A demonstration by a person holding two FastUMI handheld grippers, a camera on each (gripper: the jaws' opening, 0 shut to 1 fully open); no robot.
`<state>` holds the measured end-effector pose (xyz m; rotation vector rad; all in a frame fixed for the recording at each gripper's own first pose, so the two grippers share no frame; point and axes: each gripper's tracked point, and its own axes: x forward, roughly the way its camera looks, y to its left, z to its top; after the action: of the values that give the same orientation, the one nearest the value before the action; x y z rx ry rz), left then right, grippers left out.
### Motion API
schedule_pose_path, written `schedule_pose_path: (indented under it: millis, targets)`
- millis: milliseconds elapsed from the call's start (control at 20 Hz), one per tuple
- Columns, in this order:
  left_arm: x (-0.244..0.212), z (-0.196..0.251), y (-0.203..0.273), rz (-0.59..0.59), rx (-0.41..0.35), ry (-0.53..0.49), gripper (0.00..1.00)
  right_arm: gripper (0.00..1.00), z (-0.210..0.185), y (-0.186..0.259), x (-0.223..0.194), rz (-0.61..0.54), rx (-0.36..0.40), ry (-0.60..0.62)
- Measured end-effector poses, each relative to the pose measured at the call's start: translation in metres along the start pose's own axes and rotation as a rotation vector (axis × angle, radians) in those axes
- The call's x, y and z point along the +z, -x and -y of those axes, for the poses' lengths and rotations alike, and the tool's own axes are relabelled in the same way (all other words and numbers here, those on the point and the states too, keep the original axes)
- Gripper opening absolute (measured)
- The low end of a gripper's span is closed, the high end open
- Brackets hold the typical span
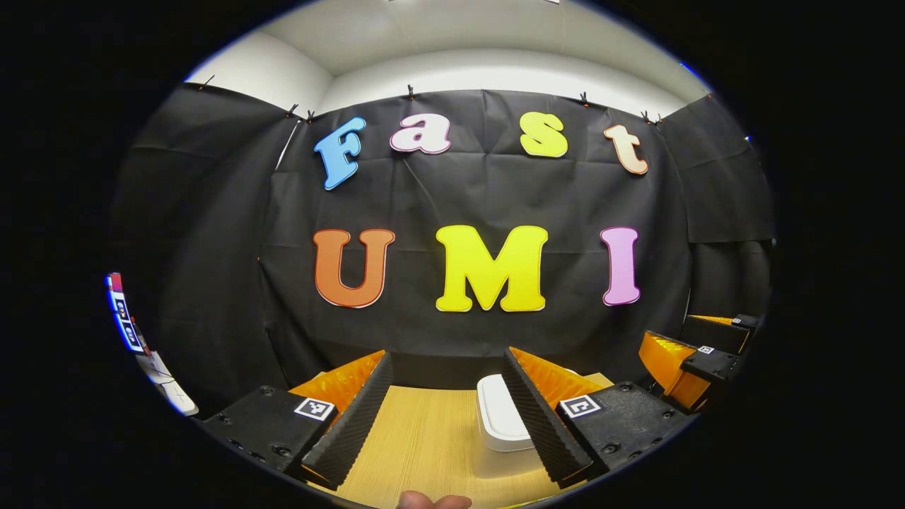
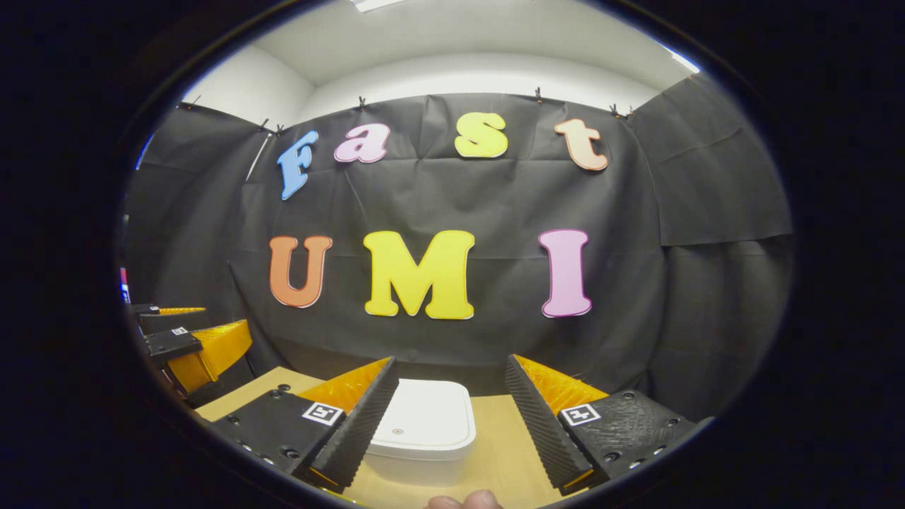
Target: Press the lid of the desktop garbage bin to open it, pick up the crumpled paper on the desktop and throw it into the bin, then pick up the pop can on the desktop and drop it into the bin, and finally close the garbage bin lid.
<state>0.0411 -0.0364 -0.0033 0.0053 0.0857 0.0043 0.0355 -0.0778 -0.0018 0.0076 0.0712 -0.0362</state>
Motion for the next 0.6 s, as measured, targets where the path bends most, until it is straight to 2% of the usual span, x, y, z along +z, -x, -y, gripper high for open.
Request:
schedule_pose_path:
  millis: [600]
  targets:
    - [-0.0025,-0.003,-0.0019,-0.007,0.008,0.005,1.0,0.95,-0.0055,-0.0039,-0.0037,-0.009,0.006,-0.001]
